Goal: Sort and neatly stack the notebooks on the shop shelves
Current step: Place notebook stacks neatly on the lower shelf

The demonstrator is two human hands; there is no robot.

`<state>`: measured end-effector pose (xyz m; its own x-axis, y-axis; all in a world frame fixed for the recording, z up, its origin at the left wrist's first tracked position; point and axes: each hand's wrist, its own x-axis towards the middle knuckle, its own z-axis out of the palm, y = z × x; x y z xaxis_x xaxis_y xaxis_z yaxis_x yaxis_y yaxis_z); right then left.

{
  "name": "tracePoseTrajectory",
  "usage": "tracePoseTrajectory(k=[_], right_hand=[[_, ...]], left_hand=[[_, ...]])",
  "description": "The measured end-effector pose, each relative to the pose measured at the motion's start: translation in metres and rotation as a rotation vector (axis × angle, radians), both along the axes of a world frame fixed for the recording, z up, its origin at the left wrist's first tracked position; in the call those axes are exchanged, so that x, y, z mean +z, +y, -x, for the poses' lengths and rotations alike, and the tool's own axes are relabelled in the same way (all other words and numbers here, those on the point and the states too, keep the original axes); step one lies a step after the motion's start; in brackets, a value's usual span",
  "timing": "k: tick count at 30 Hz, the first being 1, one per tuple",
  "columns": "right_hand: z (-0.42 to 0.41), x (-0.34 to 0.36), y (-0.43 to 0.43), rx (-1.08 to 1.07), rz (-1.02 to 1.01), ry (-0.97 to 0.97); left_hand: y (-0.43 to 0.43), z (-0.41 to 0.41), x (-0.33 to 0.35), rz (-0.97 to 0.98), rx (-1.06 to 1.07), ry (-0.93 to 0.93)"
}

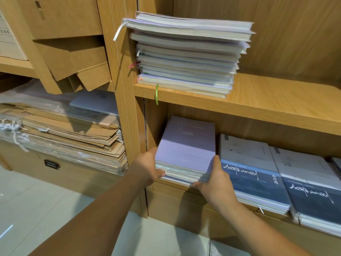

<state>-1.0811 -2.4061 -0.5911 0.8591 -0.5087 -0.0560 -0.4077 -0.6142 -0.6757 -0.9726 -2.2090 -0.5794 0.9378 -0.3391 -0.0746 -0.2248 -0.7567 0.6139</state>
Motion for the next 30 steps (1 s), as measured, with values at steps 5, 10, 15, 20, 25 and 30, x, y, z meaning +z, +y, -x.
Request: tracePoseTrajectory(k=[5,10,15,20,25,30], right_hand=[[0.000,-0.003,0.002,-0.010,0.047,-0.046],[0.002,-0.005,0.002,0.012,0.064,-0.049],[0.000,-0.004,0.002,0.006,-0.008,-0.031],[-0.003,-0.004,-0.002,-0.004,-0.021,-0.037],[-0.007,-0.006,0.002,-0.025,0.012,-0.060],[-0.009,-0.004,0.003,-0.040,0.030,-0.059]], left_hand=[[0.000,0.002,-0.002,-0.050,-0.009,-0.052],[0.000,0.003,-0.004,-0.080,0.004,-0.068],[-0.001,0.006,-0.004,-0.131,0.008,-0.078],[-0.003,0.005,-0.002,-0.175,0.011,-0.088],[-0.008,0.005,-0.005,-0.236,0.030,-0.141],[-0.011,0.005,-0.005,-0.235,0.068,-0.165]])
